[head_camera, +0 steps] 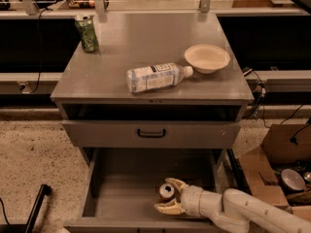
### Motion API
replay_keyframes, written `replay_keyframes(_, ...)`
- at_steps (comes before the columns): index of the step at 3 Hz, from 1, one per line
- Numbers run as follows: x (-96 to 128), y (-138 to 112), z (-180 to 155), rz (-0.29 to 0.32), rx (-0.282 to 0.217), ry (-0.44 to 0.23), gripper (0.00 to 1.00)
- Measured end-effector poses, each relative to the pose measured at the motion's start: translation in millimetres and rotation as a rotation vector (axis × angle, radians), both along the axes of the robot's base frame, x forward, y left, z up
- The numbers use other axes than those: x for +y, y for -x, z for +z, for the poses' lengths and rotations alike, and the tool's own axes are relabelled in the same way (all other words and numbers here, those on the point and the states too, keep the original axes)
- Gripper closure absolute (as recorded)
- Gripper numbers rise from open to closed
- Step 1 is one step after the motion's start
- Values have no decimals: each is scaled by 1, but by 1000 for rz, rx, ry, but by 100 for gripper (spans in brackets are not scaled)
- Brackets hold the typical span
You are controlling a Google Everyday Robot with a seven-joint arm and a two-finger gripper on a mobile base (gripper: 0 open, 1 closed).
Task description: Pick orange can from middle drawer and place on counter
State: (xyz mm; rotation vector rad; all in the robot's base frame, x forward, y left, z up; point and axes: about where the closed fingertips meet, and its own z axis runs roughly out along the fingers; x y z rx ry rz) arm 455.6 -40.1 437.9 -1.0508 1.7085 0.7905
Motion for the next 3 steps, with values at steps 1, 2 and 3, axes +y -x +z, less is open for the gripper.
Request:
replay_keyframes(1, -1, 2, -5, 3, 11, -29, 45)
replay_keyframes(2, 3, 4, -3, -6, 26, -160, 68)
replay_keyframes(3, 5, 12, 12, 0, 25, -298, 91)
